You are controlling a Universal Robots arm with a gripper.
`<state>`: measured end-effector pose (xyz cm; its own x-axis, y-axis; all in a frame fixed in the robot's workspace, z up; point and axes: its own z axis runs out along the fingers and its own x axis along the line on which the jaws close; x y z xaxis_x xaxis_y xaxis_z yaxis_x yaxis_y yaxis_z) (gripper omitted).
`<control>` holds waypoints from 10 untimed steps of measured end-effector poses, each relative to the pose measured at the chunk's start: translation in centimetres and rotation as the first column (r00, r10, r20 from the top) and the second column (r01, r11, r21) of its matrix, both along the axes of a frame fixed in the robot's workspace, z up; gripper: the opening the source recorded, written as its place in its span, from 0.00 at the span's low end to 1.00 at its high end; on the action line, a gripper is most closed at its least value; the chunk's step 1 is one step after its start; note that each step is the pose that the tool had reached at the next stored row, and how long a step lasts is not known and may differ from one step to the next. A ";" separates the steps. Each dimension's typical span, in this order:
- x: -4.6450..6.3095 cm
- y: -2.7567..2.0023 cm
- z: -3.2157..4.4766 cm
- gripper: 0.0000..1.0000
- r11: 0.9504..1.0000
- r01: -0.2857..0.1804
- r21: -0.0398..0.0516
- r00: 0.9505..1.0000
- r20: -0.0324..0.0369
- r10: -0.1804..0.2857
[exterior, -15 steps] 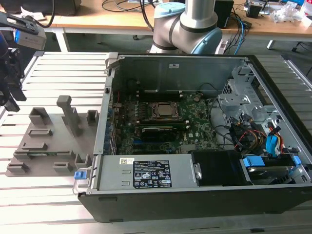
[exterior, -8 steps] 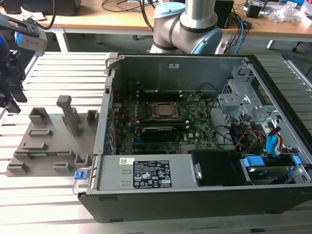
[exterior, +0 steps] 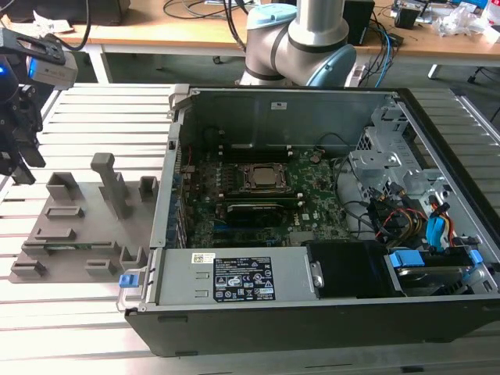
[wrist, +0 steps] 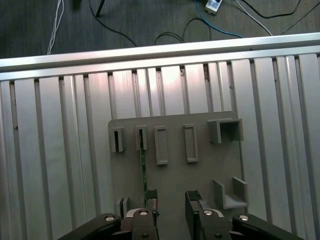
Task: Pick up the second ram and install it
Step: 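Pick up the second ram and move it above second insertion slot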
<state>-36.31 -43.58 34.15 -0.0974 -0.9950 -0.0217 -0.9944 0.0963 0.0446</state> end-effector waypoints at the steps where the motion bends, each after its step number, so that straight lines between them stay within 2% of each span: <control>1: 0.0 0.00 -0.05 0.36 1.000 0.000 0.000 1.000 0.000 0.000; 10: 0.0 0.00 -0.58 0.36 1.000 0.000 0.000 1.000 0.000 0.000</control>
